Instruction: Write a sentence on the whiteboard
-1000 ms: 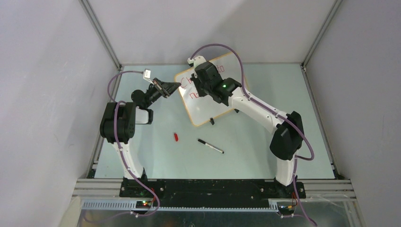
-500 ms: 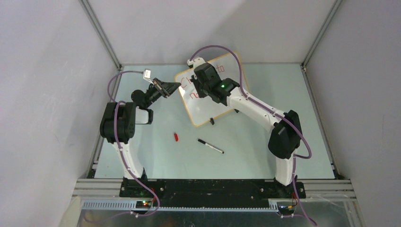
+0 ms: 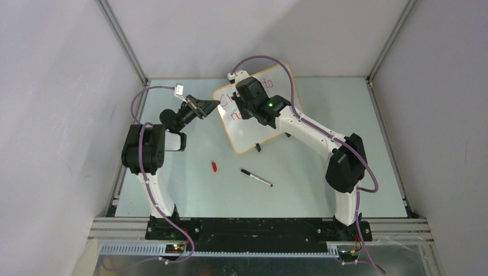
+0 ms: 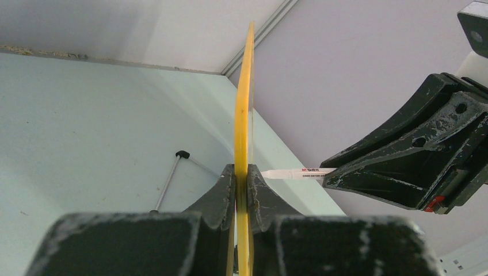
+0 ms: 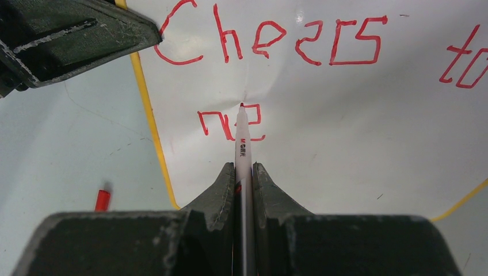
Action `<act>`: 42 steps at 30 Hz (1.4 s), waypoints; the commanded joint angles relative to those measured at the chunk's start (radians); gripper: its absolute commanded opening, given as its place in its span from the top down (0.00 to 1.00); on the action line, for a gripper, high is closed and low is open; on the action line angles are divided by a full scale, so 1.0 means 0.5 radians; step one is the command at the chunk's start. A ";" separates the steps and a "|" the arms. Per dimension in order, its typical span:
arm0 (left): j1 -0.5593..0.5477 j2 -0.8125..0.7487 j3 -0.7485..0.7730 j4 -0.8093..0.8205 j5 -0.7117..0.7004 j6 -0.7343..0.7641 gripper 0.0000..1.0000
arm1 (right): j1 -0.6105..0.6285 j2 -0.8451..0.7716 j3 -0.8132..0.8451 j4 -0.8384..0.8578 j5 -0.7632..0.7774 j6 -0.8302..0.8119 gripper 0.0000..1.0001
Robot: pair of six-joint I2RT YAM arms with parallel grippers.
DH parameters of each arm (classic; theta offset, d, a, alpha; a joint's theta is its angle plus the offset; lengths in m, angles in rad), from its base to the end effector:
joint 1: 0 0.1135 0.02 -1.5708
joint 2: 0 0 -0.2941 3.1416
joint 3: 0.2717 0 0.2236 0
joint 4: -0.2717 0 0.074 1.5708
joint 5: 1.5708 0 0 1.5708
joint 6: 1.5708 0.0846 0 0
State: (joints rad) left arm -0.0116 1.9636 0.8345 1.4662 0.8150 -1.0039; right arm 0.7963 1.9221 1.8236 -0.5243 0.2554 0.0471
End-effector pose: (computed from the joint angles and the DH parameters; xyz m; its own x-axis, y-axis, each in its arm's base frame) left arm 0.4028 -0.0662 0.2598 -0.4084 -0.5739 -0.7098 0.6521 0.3608 -0.6668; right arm 0.3426 0.3196 0.3373 -0.4333 -0.3777 -0.8183 -0.5283 0.8421 -0.1090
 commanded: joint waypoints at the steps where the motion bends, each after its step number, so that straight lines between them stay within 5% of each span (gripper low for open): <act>1: 0.008 -0.031 0.009 0.126 0.029 0.014 1.00 | -0.007 0.008 0.048 0.009 0.044 -0.024 1.00; 42: 0.008 -0.035 0.006 0.126 0.030 0.017 1.00 | 0.004 0.058 0.019 0.002 -0.022 -0.004 1.00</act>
State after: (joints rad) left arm -0.0116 1.9636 0.8345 1.4635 0.8146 -1.0035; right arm 0.7963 1.9354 1.8236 -0.5274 0.2646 0.0479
